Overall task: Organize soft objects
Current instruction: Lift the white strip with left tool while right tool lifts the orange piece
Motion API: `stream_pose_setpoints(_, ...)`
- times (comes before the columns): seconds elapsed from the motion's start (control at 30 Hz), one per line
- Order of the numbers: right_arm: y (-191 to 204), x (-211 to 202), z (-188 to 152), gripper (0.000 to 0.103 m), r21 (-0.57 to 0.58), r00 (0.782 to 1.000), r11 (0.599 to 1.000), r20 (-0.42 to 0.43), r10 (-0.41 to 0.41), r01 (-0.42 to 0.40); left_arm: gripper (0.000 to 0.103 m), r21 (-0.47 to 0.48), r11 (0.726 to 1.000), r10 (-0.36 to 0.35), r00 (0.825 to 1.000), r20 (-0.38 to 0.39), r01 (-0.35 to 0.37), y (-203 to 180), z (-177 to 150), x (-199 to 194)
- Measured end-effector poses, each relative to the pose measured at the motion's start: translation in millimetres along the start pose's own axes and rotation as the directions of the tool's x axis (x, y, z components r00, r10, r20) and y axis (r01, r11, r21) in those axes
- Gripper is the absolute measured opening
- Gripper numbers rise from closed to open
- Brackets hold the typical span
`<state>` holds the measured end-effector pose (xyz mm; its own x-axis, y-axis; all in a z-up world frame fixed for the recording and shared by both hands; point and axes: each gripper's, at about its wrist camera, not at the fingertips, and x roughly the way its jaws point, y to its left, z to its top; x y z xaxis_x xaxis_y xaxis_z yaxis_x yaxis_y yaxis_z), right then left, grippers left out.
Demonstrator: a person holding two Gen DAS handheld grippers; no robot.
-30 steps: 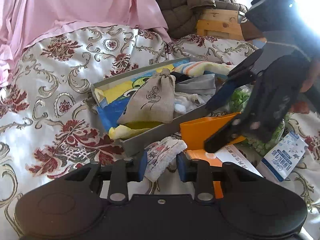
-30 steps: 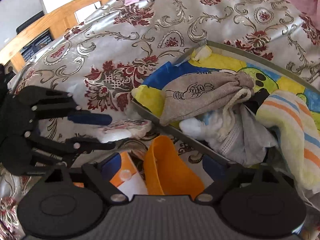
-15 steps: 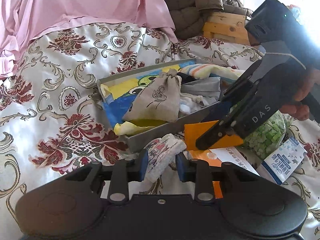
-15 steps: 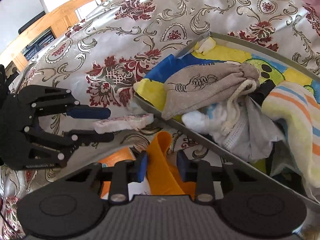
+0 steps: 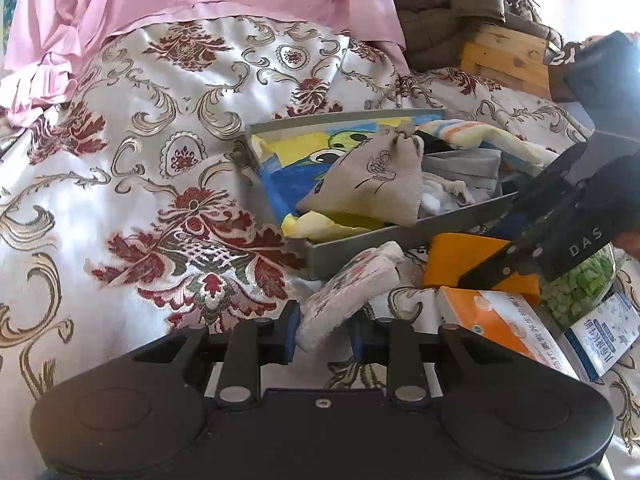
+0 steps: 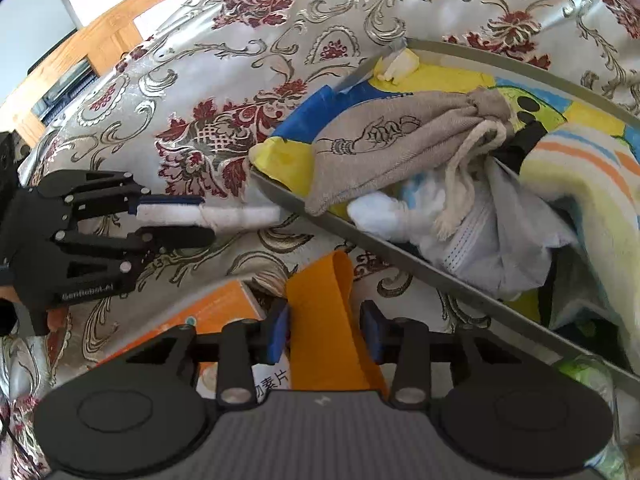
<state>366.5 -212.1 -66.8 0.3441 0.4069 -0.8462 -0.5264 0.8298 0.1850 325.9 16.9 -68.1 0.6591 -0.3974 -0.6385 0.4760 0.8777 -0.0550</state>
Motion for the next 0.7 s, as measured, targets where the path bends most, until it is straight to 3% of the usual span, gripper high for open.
stream_pose_setpoints(0.2,4.5,-5.9,-2.7,0.032,-0.018,1.000,1.000,0.025,-0.017,0.018,0.028,0.035,0.999,-0.018,1.000,0.020,0.017,-8.0,0.1,1.4)
stream_pose_setpoints(0.3,10.1,-10.5,-7.1,0.029,-0.037,0.998,0.999,0.047,-0.036,0.038,0.019,0.058,0.998,-0.014,1.000,0.027,0.012,-15.3,1.8,1.9)
stream_pose_setpoints(0.47,24.3,-16.7,-13.7,0.025,-0.100,0.995,0.992,0.072,-0.072,0.079,0.019,0.090,0.996,-0.010,0.999,0.037,0.006,-23.4,2.7,-1.4)
stream_pose_setpoints(0.7,38.5,-15.1,-16.1,0.025,-0.163,0.990,0.979,0.085,-0.108,0.121,0.020,0.141,0.990,-0.019,0.999,0.047,0.012,-33.5,6.3,-2.7)
